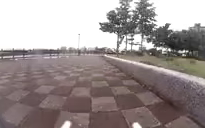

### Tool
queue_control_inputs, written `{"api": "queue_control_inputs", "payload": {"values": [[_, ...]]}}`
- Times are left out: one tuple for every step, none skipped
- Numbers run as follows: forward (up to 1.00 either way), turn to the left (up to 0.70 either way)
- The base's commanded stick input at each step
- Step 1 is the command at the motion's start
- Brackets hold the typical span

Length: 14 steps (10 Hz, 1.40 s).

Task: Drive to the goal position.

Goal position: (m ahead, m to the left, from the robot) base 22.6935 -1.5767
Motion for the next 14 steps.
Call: {"api": "queue_control_inputs", "payload": {"values": [[0.7,0.0],[0.7,0.0],[0.7,0.0],[0.7,0.0],[0.7,0.0],[0.7,0.0],[0.7,0.0],[0.7,0.0],[0.7,0.0],[0.7,0.0],[0.7,0.0],[0.7,0.0],[0.7,0.0],[0.7,0.0]]}}
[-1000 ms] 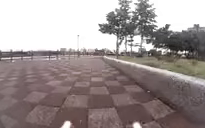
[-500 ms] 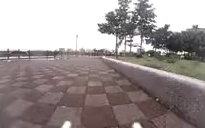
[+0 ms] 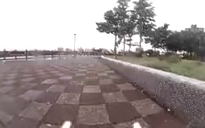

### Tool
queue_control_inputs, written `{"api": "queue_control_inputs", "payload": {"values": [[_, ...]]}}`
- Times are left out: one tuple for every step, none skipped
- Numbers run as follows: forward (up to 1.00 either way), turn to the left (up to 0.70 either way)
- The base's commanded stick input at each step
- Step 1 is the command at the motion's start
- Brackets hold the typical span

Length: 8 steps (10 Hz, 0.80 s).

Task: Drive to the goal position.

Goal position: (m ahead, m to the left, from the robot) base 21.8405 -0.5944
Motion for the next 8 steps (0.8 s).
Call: {"api": "queue_control_inputs", "payload": {"values": [[0.7,0.0],[0.7,0.16],[0.7,0.35],[0.7,0.35],[0.7,0.35],[0.7,0.35],[0.7,0.35],[0.7,0.35]]}}
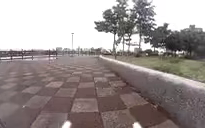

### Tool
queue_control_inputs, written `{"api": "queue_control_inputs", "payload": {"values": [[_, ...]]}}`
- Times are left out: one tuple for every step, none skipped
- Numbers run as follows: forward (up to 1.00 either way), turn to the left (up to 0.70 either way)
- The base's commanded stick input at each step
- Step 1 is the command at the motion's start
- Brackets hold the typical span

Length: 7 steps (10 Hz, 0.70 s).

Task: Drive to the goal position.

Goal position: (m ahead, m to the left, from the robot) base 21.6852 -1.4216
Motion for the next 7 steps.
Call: {"api": "queue_control_inputs", "payload": {"values": [[0.7,0.0],[0.7,0.0],[0.7,0.0],[0.7,0.0],[0.7,0.0],[0.7,0.0],[0.7,0.0]]}}
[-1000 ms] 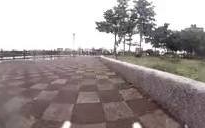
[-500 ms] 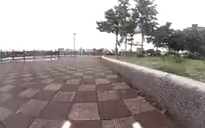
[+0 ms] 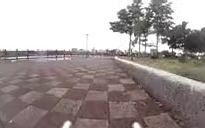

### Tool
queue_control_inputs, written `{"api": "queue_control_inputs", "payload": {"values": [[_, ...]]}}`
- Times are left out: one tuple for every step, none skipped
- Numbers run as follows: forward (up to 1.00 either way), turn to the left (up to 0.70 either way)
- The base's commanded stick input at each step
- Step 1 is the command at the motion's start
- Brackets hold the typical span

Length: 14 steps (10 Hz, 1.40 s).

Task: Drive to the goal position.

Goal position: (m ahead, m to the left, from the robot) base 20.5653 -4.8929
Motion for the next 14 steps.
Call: {"api": "queue_control_inputs", "payload": {"values": [[0.7,0.0],[0.7,0.0],[0.7,0.0],[0.7,0.0],[0.7,0.0],[0.7,0.0],[0.7,0.0],[0.7,0.0],[0.7,0.0],[0.7,0.0],[0.7,0.0],[0.7,0.0],[0.7,0.0],[0.7,0.0]]}}
